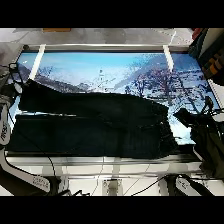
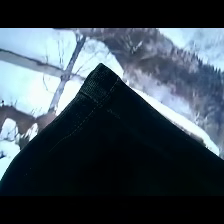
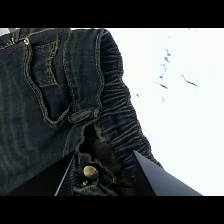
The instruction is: Fold the clothes and pants, and hang the long-sleeved shirts on hangers.
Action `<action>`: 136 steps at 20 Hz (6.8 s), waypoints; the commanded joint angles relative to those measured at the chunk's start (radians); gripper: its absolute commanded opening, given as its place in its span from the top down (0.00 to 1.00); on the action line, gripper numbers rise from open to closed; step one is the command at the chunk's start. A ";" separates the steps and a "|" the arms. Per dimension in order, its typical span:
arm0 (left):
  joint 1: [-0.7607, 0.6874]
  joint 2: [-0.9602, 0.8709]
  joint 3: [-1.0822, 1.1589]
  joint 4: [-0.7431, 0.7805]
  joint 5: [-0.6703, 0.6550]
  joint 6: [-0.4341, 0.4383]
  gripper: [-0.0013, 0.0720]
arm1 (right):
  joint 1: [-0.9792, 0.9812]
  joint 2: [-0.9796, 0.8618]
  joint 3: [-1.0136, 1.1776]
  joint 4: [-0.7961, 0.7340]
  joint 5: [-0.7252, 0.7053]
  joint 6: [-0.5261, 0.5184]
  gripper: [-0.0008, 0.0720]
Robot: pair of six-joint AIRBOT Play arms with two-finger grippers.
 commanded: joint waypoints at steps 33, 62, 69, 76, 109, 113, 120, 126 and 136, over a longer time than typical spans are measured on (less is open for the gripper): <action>-0.017 0.425 0.001 -0.061 -0.512 -0.175 0.96 | 0.000 0.003 0.217 -0.400 0.664 -0.137 0.69; 0.341 0.528 -0.209 -0.071 -0.992 0.002 0.51 | -0.135 -0.037 -0.163 -0.195 0.404 -0.151 0.59; 0.773 0.527 -0.288 -0.157 -1.006 0.072 0.51 | -0.135 -0.037 -0.163 -0.196 0.408 -0.153 0.92; 0.974 0.524 -0.605 -0.280 -0.818 0.254 0.50 | -0.135 -0.037 -0.163 -0.196 0.403 -0.149 0.92; 0.472 0.490 -0.504 -1.154 -0.263 0.615 0.97 | -0.029 0.296 0.047 -0.018 0.076 0.320 0.92; 0.222 0.418 -0.424 -1.138 -0.026 0.512 0.97 | 0.107 0.109 0.051 0.058 -0.210 0.437 0.92; 0.089 0.182 -0.181 -1.138 0.079 0.354 0.97 | 0.126 -0.110 0.051 0.341 -0.508 0.566 0.92; 0.087 0.134 -0.161 -1.138 0.197 0.296 0.97 | 0.182 -0.132 0.083 0.360 -0.684 0.557 0.92; 0.055 0.054 -0.161 -1.138 0.304 0.294 0.96 | 0.293 -0.427 0.386 0.212 -0.742 0.559 0.92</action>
